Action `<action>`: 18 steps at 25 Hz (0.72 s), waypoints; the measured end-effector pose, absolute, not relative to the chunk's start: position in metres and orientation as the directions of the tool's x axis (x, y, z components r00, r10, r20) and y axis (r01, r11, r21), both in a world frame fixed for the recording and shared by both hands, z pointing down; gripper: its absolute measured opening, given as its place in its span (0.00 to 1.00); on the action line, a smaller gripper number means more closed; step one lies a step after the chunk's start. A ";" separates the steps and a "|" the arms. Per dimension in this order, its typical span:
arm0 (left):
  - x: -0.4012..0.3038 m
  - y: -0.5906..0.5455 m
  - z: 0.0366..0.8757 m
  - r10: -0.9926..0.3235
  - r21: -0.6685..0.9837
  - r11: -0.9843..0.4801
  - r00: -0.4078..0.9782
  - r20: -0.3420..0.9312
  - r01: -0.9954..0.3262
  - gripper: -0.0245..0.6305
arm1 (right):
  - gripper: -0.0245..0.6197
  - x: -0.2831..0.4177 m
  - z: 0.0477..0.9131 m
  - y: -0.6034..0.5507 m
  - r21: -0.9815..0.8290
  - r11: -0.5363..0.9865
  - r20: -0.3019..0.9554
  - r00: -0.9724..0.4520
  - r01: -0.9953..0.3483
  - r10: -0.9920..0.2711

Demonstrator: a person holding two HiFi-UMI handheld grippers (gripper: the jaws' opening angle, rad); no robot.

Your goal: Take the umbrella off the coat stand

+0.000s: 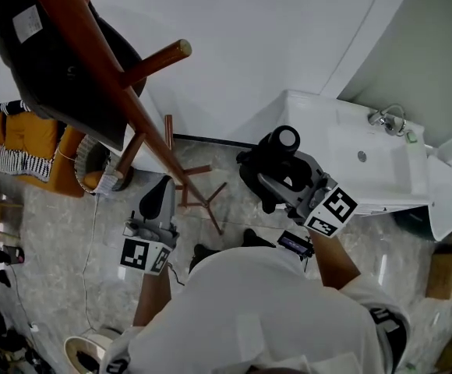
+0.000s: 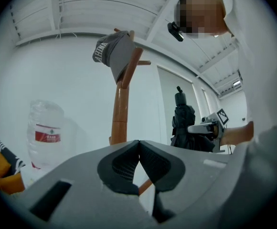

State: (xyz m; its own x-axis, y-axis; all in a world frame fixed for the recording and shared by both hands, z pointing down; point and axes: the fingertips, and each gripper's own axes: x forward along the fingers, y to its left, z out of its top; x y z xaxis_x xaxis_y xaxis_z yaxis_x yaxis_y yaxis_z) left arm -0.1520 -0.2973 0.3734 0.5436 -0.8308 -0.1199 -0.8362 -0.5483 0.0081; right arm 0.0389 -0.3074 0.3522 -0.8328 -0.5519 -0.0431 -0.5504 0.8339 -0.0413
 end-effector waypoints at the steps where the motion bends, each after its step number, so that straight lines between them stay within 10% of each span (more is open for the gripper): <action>1: -0.152 -0.295 0.378 -0.841 0.017 -0.535 0.530 -0.112 -0.845 0.06 | 0.38 0.039 0.357 -0.305 -0.049 0.828 -0.050 -0.827 -0.559 -0.561; 18: -0.166 -0.245 0.457 -0.944 0.056 -0.331 0.331 -0.013 -0.942 0.06 | 0.38 0.021 0.443 -0.288 -0.104 0.735 0.000 -0.739 -0.670 -0.674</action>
